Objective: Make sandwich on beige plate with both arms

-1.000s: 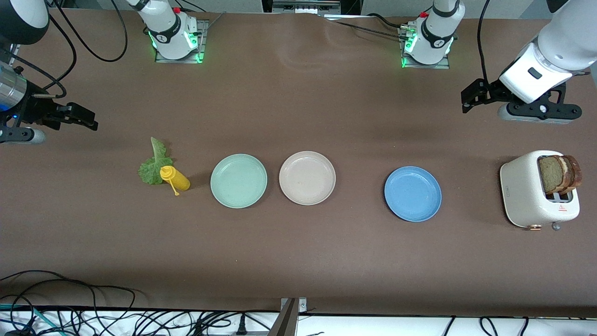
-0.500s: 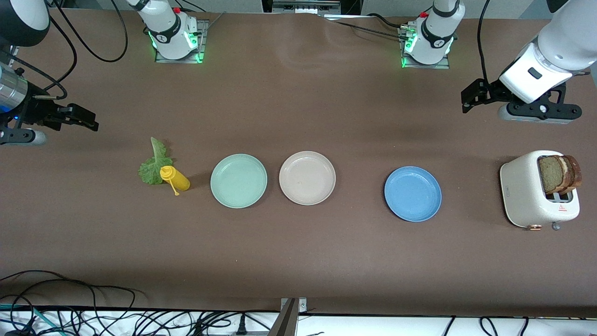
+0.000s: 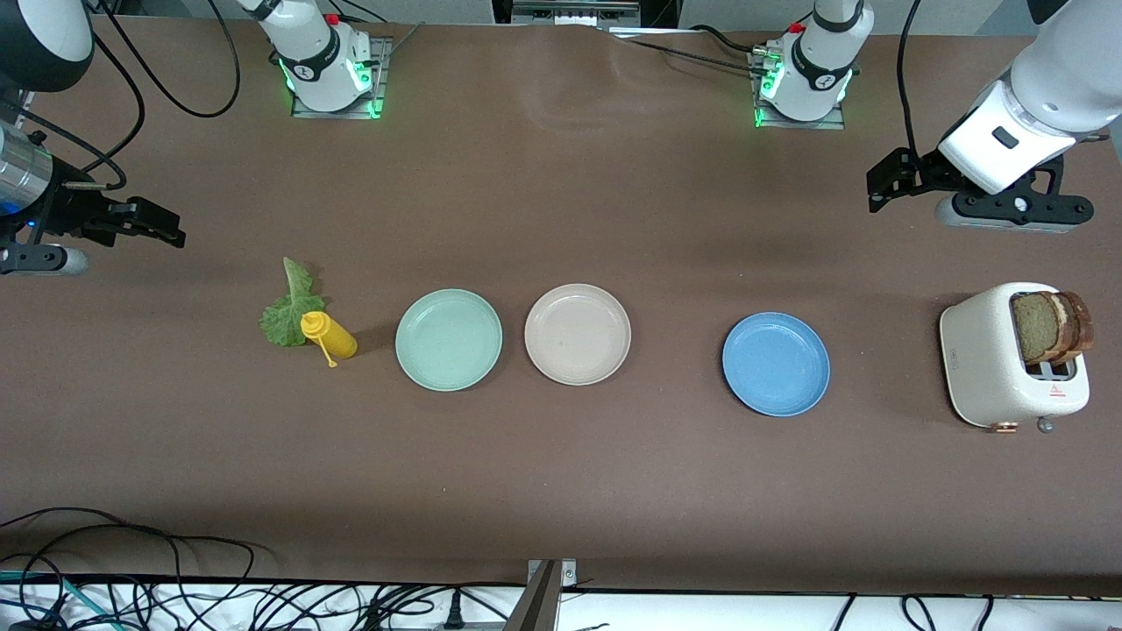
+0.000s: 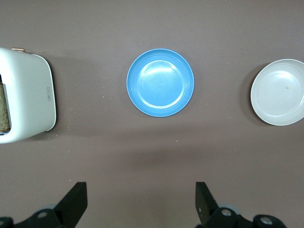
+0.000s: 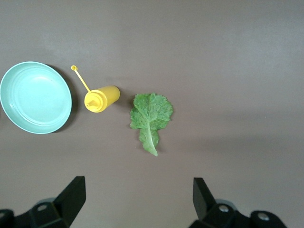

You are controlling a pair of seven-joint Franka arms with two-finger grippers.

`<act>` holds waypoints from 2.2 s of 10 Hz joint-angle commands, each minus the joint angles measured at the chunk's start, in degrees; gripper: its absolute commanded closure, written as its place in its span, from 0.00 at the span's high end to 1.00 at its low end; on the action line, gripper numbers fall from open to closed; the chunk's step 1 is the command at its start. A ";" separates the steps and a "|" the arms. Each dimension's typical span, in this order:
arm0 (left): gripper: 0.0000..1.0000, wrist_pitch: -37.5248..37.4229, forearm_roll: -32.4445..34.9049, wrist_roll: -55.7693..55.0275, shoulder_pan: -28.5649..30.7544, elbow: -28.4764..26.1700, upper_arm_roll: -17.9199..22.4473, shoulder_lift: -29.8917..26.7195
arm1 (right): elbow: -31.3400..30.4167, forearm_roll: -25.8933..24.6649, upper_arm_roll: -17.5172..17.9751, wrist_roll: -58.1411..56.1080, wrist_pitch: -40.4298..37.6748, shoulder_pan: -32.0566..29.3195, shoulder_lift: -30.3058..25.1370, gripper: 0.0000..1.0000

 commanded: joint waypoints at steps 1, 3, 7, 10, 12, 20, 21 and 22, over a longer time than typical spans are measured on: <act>1.00 -0.64 -1.17 0.90 0.22 -0.41 0.21 -0.77 | 0.54 1.28 -0.21 -1.05 -0.28 -0.32 0.12 1.00; 1.00 -0.64 -1.17 0.90 0.22 -0.41 0.21 -0.77 | 0.63 1.28 -0.21 -1.05 -0.19 -0.41 0.38 1.00; 1.00 -0.64 -1.17 0.90 0.22 -0.41 0.21 -0.77 | 0.63 1.37 -0.12 -1.13 -0.10 -0.50 0.47 1.00; 1.00 -0.64 -1.17 0.90 0.22 -0.50 0.30 -0.77 | 0.54 1.37 -0.21 -1.13 -0.19 -0.50 0.47 1.00; 1.00 -0.64 -1.17 0.90 0.22 -0.50 0.30 -0.77 | 0.54 1.37 -0.29 -1.83 -0.10 -0.67 0.47 1.00; 1.00 0.06 6.47 1.34 3.10 -0.06 0.65 4.05 | 0.63 2.87 -1.35 -3.15 -0.98 -0.50 0.55 1.00; 1.00 0.23 6.83 1.60 6.08 0.29 0.65 5.28 | 0.63 2.34 -1.26 -3.15 -0.98 -0.41 0.55 1.00; 1.00 0.41 8.49 1.69 7.32 2.29 0.65 8.25 | 0.63 2.34 -1.26 -3.07 -1.33 -0.41 0.55 1.00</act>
